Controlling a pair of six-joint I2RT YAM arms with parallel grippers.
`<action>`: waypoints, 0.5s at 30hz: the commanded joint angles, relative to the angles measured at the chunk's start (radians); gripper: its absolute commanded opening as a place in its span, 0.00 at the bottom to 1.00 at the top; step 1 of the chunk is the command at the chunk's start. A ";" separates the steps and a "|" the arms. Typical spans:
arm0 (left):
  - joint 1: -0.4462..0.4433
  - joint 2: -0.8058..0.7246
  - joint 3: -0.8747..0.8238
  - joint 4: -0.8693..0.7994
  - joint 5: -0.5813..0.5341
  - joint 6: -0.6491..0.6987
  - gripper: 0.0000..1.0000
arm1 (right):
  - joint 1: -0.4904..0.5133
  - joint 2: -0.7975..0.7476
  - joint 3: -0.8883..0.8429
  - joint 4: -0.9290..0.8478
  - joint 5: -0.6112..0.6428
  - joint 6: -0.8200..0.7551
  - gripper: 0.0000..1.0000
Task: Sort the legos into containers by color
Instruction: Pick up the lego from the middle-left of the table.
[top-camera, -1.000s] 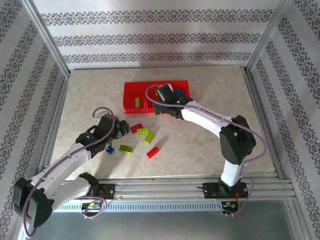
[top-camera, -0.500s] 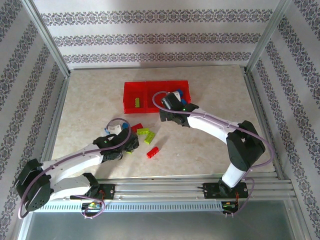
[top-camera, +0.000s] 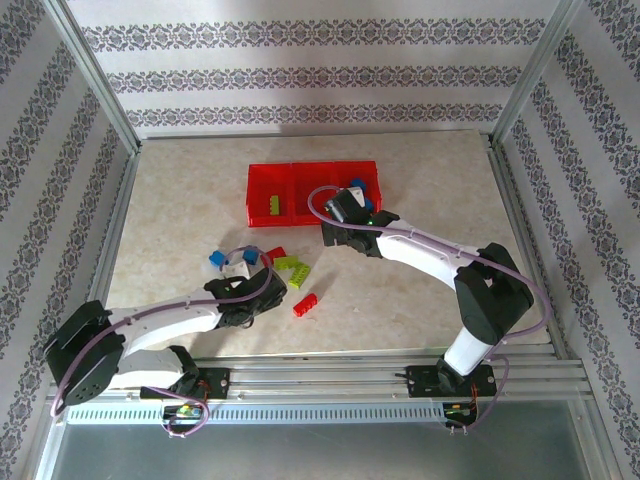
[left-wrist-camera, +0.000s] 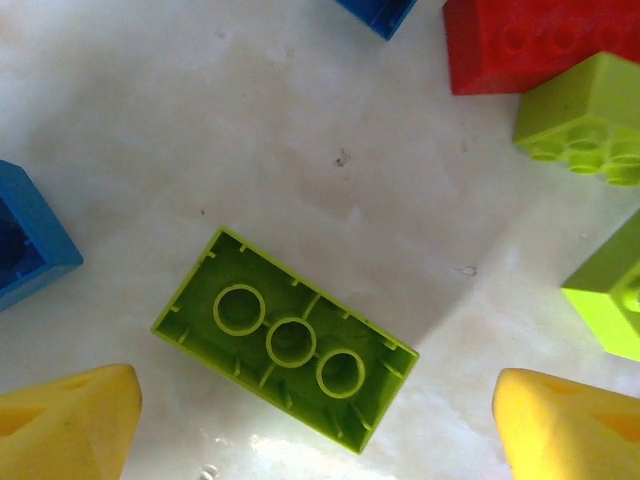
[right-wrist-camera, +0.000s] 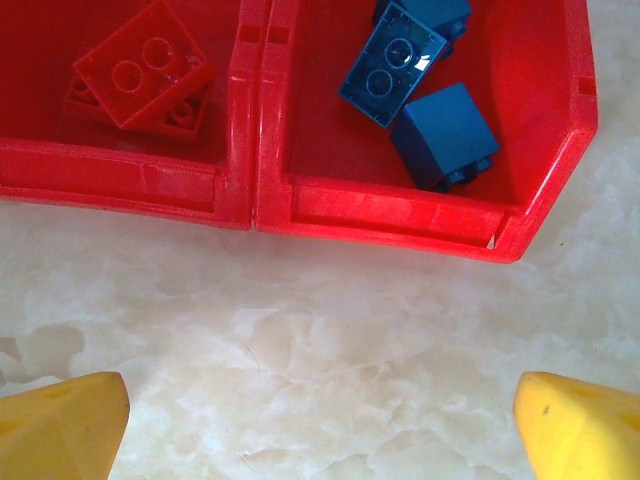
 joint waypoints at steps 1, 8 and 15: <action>-0.014 0.037 -0.002 0.035 0.003 -0.030 0.90 | -0.007 -0.021 -0.009 0.009 0.009 0.023 0.98; -0.006 0.092 -0.010 0.105 -0.005 -0.020 0.91 | -0.008 -0.021 -0.017 0.014 0.003 0.026 0.98; 0.054 0.128 0.001 0.143 -0.009 0.034 0.91 | -0.009 -0.009 -0.015 0.011 -0.005 0.026 0.98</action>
